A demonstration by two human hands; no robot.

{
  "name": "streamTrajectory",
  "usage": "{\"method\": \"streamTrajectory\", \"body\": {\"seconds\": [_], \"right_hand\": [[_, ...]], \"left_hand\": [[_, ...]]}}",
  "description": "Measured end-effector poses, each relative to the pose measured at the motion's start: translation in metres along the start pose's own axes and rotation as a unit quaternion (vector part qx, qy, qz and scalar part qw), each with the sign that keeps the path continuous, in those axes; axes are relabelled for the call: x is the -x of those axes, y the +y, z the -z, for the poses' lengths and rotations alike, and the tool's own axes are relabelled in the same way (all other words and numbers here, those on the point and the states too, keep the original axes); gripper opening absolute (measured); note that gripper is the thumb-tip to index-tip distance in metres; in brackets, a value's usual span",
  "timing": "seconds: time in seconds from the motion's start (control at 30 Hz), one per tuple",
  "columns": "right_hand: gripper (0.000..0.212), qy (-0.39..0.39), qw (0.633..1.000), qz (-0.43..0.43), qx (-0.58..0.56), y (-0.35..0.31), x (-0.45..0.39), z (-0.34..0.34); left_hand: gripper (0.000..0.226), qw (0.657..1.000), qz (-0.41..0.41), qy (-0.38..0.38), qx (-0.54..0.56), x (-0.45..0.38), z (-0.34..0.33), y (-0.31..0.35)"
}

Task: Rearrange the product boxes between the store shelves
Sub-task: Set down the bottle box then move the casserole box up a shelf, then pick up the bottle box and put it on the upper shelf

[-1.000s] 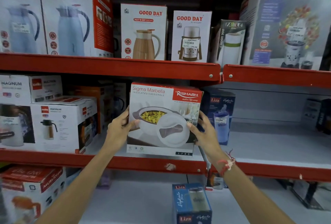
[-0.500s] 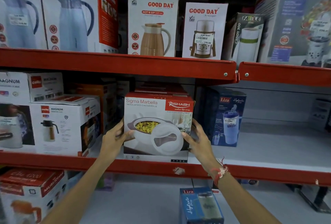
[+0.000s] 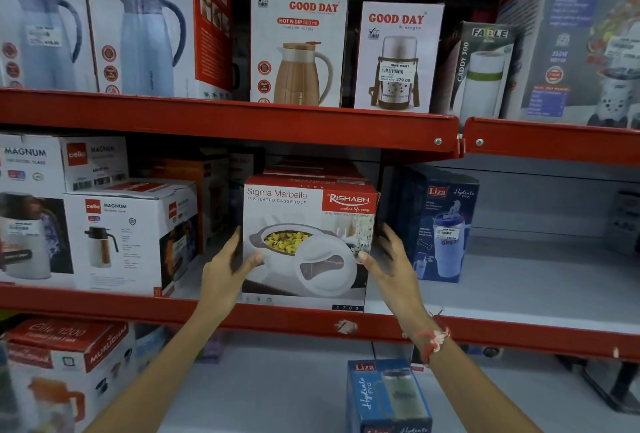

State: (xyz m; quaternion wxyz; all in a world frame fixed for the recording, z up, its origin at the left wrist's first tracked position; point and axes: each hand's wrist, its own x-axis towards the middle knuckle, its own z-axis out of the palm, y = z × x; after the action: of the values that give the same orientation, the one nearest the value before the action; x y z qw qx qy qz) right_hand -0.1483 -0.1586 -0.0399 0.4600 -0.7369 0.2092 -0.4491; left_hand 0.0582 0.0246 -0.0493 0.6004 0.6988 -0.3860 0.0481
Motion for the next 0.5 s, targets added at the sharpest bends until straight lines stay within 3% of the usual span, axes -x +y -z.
{"method": "streamTrajectory", "body": {"seconds": [0.13, 0.27, 0.37, 0.5], "right_hand": [[0.065, 0.039, 0.998, 0.039, -0.010, -0.007, 0.031, 0.018], [0.039, 0.044, 0.997, 0.065, -0.004, -0.002, 0.073, 0.035], [0.025, 0.047, 0.997, 0.062, 0.007, 0.014, 0.103, 0.047], [0.024, 0.070, 0.996, 0.015, 0.054, 0.057, 0.143, 0.061]], "left_hand": [[0.055, 0.995, -0.044, 0.091, 0.020, 0.029, -0.007, 0.012], [0.034, 0.985, -0.138, 0.107, -0.005, 0.063, -0.020, 0.027], [0.028, 0.987, -0.147, 0.070, -0.009, 0.096, -0.039, 0.025], [0.031, 0.998, -0.048, -0.034, 0.015, 0.150, -0.075, -0.004]]}}
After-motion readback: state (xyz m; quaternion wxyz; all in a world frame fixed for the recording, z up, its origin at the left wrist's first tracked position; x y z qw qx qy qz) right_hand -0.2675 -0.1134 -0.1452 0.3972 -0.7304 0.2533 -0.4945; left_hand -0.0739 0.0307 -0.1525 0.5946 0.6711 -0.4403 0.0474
